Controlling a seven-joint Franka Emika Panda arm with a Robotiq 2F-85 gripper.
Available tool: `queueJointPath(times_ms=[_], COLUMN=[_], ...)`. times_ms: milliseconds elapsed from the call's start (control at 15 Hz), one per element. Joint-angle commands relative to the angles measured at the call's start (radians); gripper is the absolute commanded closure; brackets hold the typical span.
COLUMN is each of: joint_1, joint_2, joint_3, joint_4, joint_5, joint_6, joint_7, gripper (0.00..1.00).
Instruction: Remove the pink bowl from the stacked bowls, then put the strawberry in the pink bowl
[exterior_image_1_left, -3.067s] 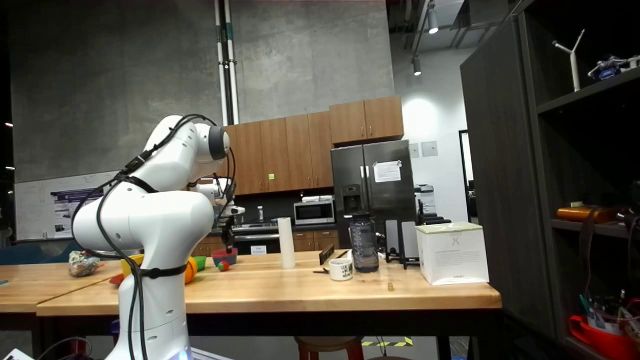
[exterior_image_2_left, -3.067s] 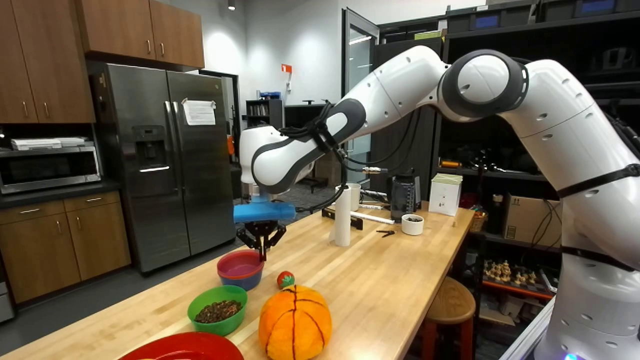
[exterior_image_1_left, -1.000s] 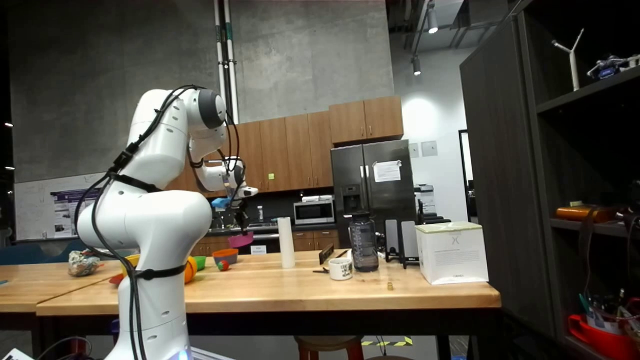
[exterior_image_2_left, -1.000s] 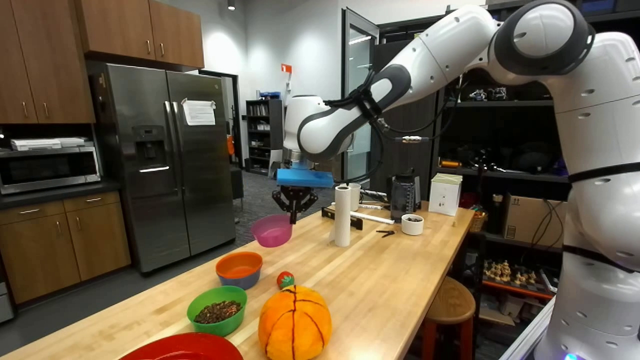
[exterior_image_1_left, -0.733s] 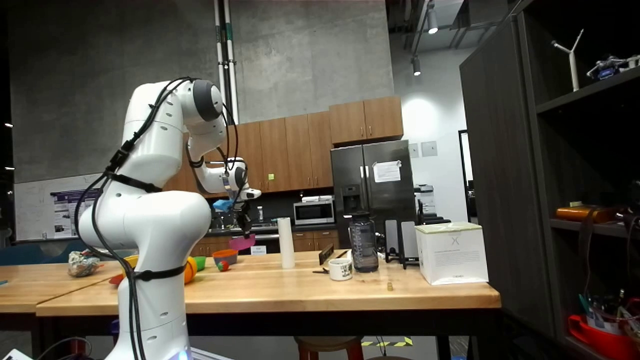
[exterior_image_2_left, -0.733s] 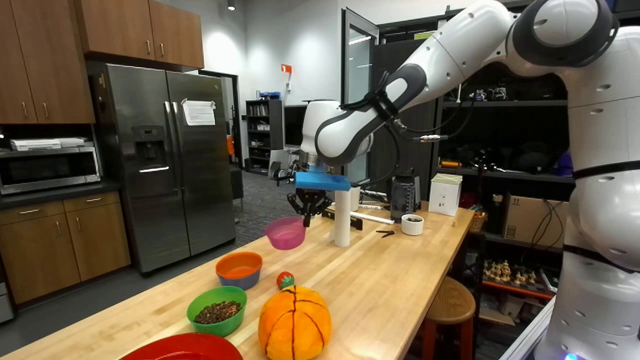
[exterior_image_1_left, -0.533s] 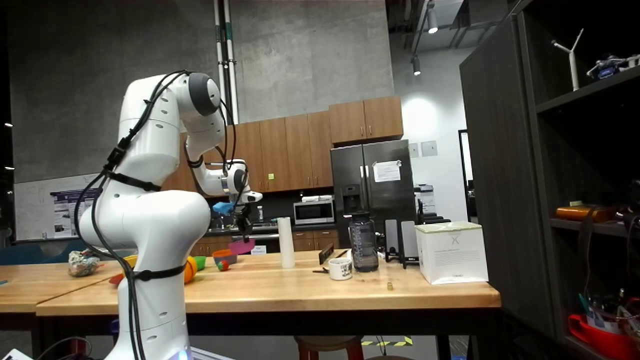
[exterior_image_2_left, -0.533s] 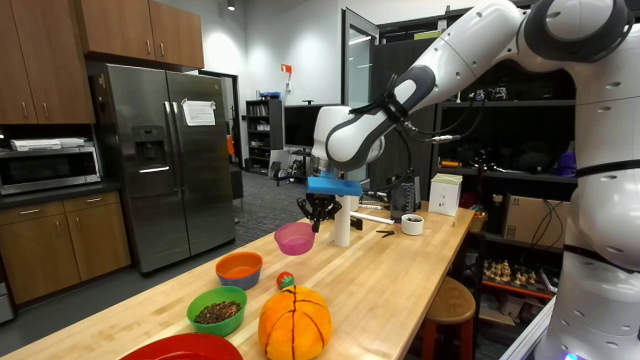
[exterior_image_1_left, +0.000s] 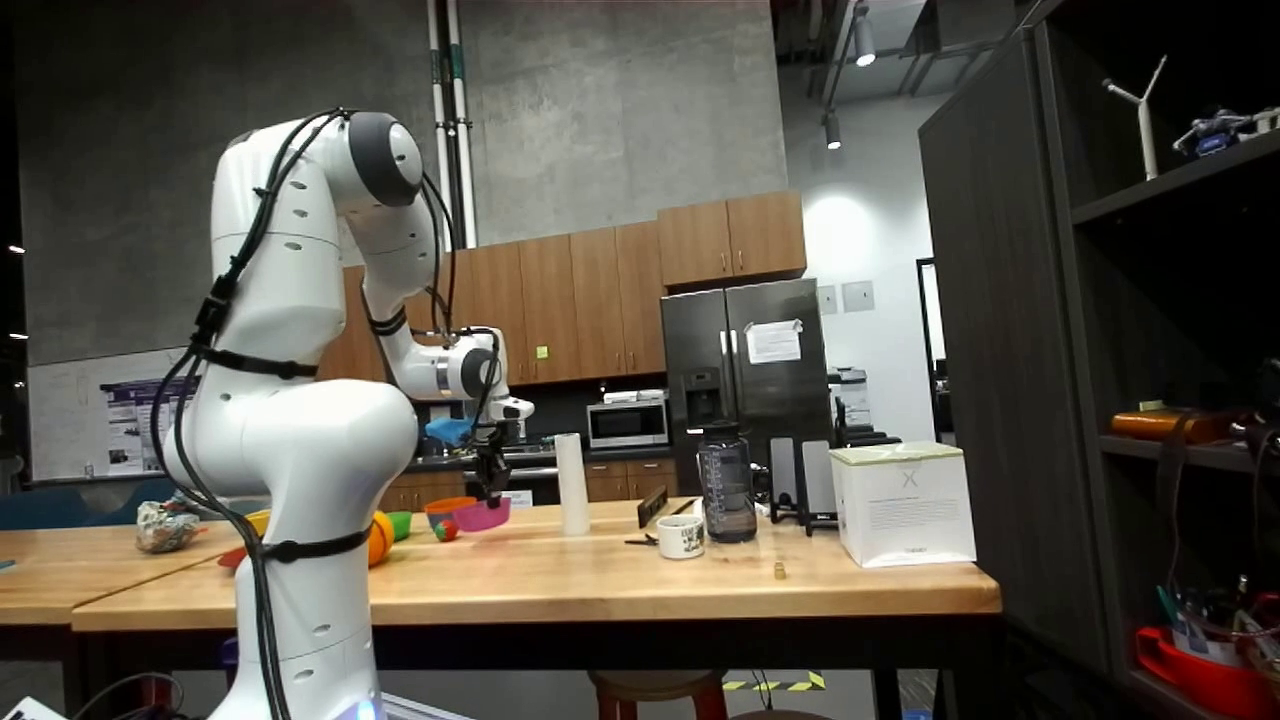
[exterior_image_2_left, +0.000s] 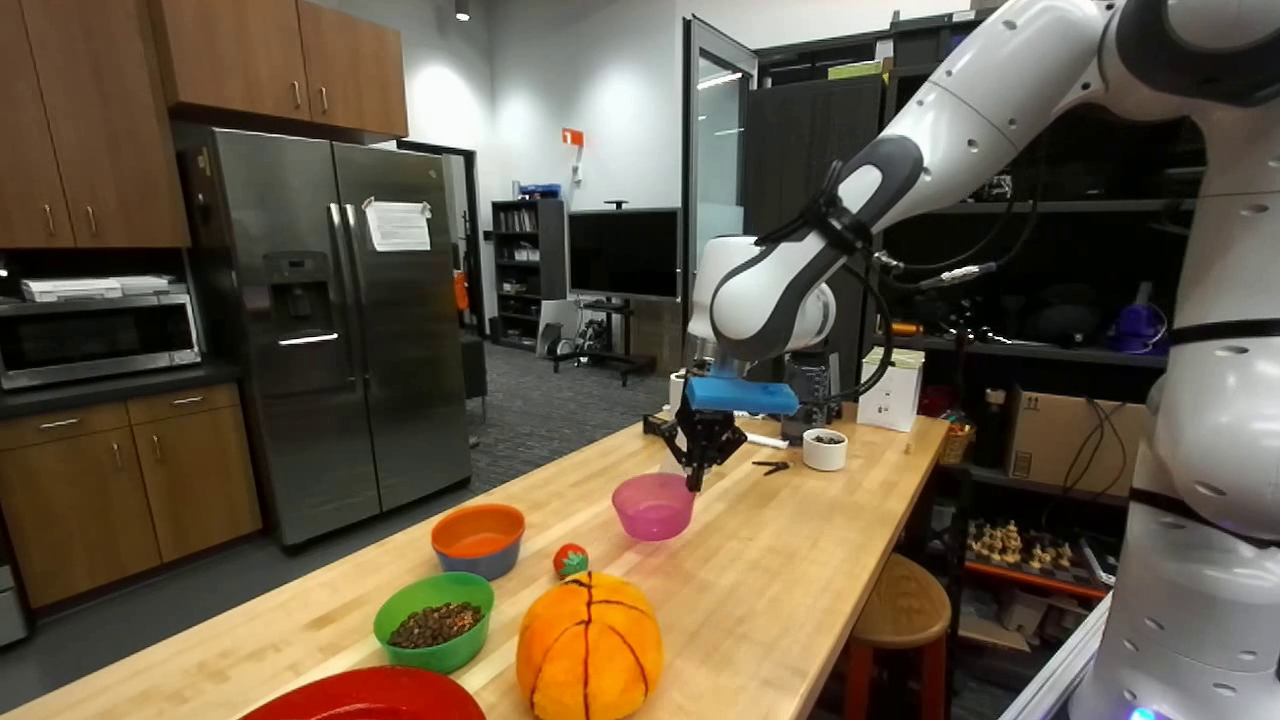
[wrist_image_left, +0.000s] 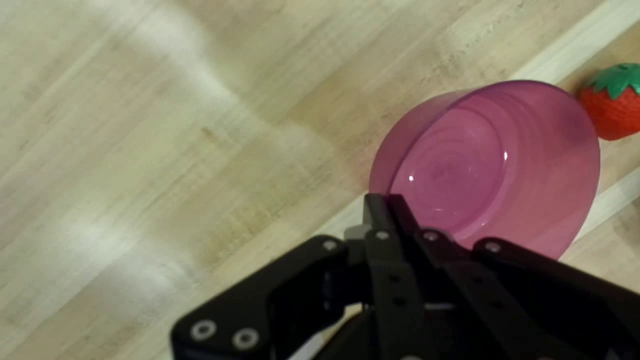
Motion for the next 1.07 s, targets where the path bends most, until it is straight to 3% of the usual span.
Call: queueJointPath(times_ms=[0,533,1000], joint_1=[-0.044,-0.18,-0.313], joint_2=[-0.143,-0.305,-0.33], joint_3=[-0.004,-0.053,-0.107], joint_4=[-0.135,-0.315,-0.34], joint_5=[0.059,0.03,0.021], joint_6=[-0.002,-0.014,-0.015], joint_7=[-0.118,-0.164,-0.164], gripper=[0.99,0.99,0.99])
